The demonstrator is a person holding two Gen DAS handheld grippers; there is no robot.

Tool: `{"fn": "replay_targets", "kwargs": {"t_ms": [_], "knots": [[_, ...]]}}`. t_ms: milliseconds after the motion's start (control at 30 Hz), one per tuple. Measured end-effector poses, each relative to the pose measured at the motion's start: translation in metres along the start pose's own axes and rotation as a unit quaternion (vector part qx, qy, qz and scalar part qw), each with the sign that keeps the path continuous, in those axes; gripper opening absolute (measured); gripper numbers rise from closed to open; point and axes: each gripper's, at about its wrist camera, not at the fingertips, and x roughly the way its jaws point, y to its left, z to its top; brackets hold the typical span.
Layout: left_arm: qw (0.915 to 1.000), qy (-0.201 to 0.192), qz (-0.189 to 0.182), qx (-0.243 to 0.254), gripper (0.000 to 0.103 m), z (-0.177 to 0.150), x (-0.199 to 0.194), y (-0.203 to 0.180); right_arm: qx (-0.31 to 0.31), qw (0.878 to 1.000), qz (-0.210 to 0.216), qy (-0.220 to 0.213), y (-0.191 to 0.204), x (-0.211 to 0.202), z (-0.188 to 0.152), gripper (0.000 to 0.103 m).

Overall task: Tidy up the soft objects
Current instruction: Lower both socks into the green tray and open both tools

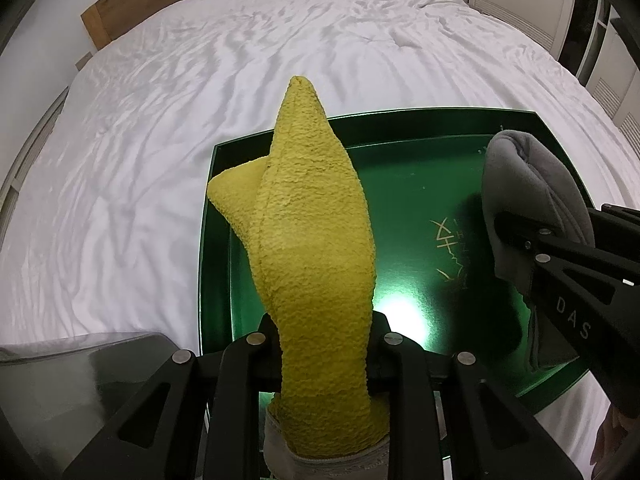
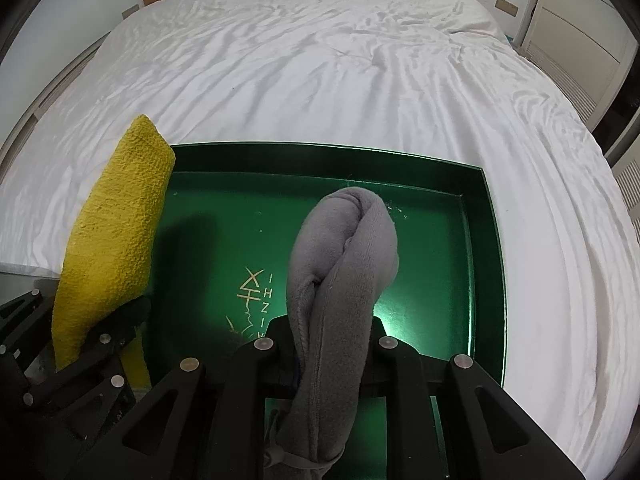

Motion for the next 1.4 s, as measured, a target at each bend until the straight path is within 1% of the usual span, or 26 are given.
{"fn": "replay_targets", "kwargs": {"t_ms": [233,367,533,667,800,967,1133,1233,1267,1333,1400], "knots": [[1.0,0.003,0.0,-0.001,0.02,0.001,0.005,0.001,-0.006,1.0,-0.001,0.002,0.004,0.006,0.006,0.019],[1.0,0.004,-0.001,0.0,0.02,0.0,0.008,0.003,-0.015,1.0,-0.006,0.0,0.007,0.008,0.008,0.021],[1.0,0.005,0.004,-0.002,0.021,0.001,0.011,0.005,-0.029,1.0,-0.012,-0.002,0.011,0.011,0.01,0.022],[0.9999,0.005,0.009,0.0,0.025,0.003,0.012,0.006,-0.044,0.999,-0.016,-0.001,0.008,0.01,0.01,0.025],[0.9999,0.006,0.013,0.003,0.026,0.002,0.012,0.006,-0.058,0.998,-0.028,-0.002,0.004,0.009,0.009,0.025],[0.9998,0.009,0.019,0.0,0.036,0.003,0.012,0.009,-0.065,0.997,-0.046,-0.002,-0.005,0.006,0.007,0.027],[0.9996,0.013,0.025,0.0,0.037,0.004,0.013,0.012,-0.083,0.995,-0.061,0.003,-0.011,0.004,0.006,0.033],[0.9995,0.015,0.027,-0.002,0.04,0.005,0.013,0.013,-0.086,0.994,-0.064,0.004,-0.015,0.003,0.006,0.037],[0.9995,0.014,0.03,-0.002,0.041,0.005,0.013,0.013,-0.086,0.994,-0.064,0.003,-0.015,0.002,0.006,0.042],[0.9994,0.013,0.031,-0.001,0.041,0.005,0.013,0.013,-0.086,0.994,-0.063,0.002,-0.015,0.0,0.005,0.047],[0.9994,0.012,0.033,-0.001,0.041,0.004,0.013,0.013,-0.085,0.995,-0.061,0.002,-0.016,-0.001,0.004,0.047]]}}
